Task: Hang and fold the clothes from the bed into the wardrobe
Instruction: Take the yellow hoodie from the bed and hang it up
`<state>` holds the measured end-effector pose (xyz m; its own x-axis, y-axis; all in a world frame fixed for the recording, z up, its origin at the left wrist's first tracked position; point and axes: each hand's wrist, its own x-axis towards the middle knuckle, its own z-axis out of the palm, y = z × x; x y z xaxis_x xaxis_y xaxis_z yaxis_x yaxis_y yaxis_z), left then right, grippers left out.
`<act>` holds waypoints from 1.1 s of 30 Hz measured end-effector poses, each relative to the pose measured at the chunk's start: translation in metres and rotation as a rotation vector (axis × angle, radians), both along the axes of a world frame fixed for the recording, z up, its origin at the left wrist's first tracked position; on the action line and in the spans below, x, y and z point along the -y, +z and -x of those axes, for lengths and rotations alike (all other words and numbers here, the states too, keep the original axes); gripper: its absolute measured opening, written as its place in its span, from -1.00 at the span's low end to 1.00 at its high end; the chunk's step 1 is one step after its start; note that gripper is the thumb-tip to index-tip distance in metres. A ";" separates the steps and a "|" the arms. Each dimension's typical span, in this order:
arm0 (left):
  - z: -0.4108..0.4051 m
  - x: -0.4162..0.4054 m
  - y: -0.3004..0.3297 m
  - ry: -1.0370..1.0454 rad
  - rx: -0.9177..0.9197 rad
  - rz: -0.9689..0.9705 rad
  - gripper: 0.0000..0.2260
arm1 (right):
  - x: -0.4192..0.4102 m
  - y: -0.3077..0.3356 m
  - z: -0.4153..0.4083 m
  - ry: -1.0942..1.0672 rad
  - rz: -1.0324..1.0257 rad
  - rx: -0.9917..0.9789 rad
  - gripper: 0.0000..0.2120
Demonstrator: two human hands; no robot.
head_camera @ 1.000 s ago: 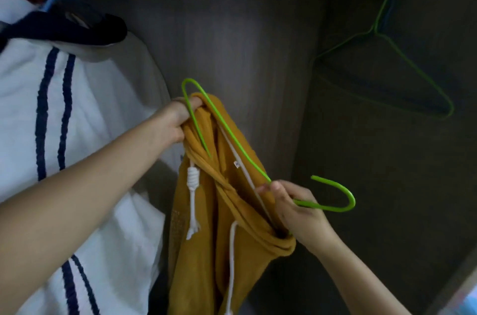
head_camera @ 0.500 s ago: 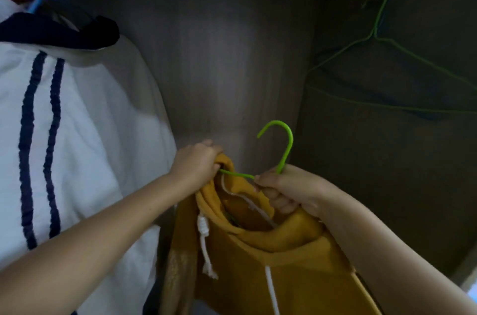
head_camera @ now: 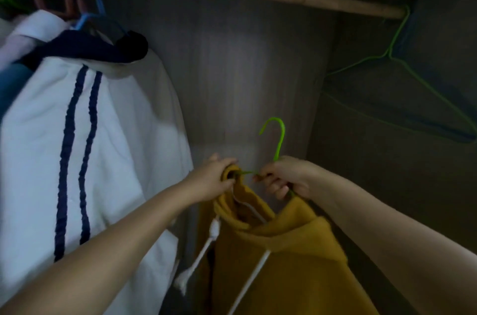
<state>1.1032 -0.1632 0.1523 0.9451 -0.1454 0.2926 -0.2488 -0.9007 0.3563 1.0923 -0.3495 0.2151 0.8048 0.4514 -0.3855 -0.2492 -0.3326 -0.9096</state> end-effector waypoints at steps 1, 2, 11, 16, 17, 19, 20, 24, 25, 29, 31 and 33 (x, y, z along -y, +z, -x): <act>0.010 0.002 0.004 -0.036 0.124 0.068 -0.60 | 0.001 0.008 -0.003 -0.045 -0.108 -0.039 -0.73; 0.023 0.010 0.010 -0.094 0.266 0.165 -0.64 | 0.001 0.017 -0.006 -0.086 -0.226 -0.089 -0.72; 0.091 0.056 0.062 -0.267 0.063 0.269 -0.49 | -0.045 0.077 -0.009 -0.063 -0.280 0.153 -0.69; 0.100 0.034 0.116 0.006 0.263 0.178 -0.55 | -0.084 0.127 0.003 0.048 -0.481 0.240 -0.75; 0.104 0.027 0.130 0.054 0.308 0.177 -0.58 | -0.096 0.138 0.005 0.067 -0.520 0.292 -0.74; 0.109 0.013 0.153 0.129 0.387 0.186 -0.64 | -0.119 0.159 0.007 0.073 -0.546 0.443 -0.74; 0.110 0.006 0.164 0.166 0.425 0.168 -0.67 | -0.132 0.169 0.006 0.072 -0.530 0.530 -0.81; 0.101 -0.033 0.203 0.386 0.482 0.000 -0.73 | -0.185 0.206 -0.009 0.018 -0.218 0.853 -0.89; 0.100 -0.043 0.210 0.435 0.465 -0.020 -0.75 | -0.197 0.212 -0.015 0.018 -0.081 0.922 -0.87; 0.095 -0.074 0.223 0.587 0.431 -0.139 -0.77 | -0.234 0.220 -0.026 0.107 0.107 1.014 -0.80; 0.092 -0.086 0.215 0.661 0.359 -0.256 -0.69 | -0.249 0.210 -0.028 0.168 0.174 1.054 -0.78; 0.088 -0.095 0.198 0.719 0.257 -0.380 -0.57 | -0.260 0.197 -0.025 0.228 0.353 1.098 -0.76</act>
<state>1.0148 -0.0678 0.3508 0.7558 0.3335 0.5635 0.3979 -0.9174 0.0092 1.1168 -0.0897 0.4119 0.6974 0.6348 0.3326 0.7092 -0.5445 -0.4479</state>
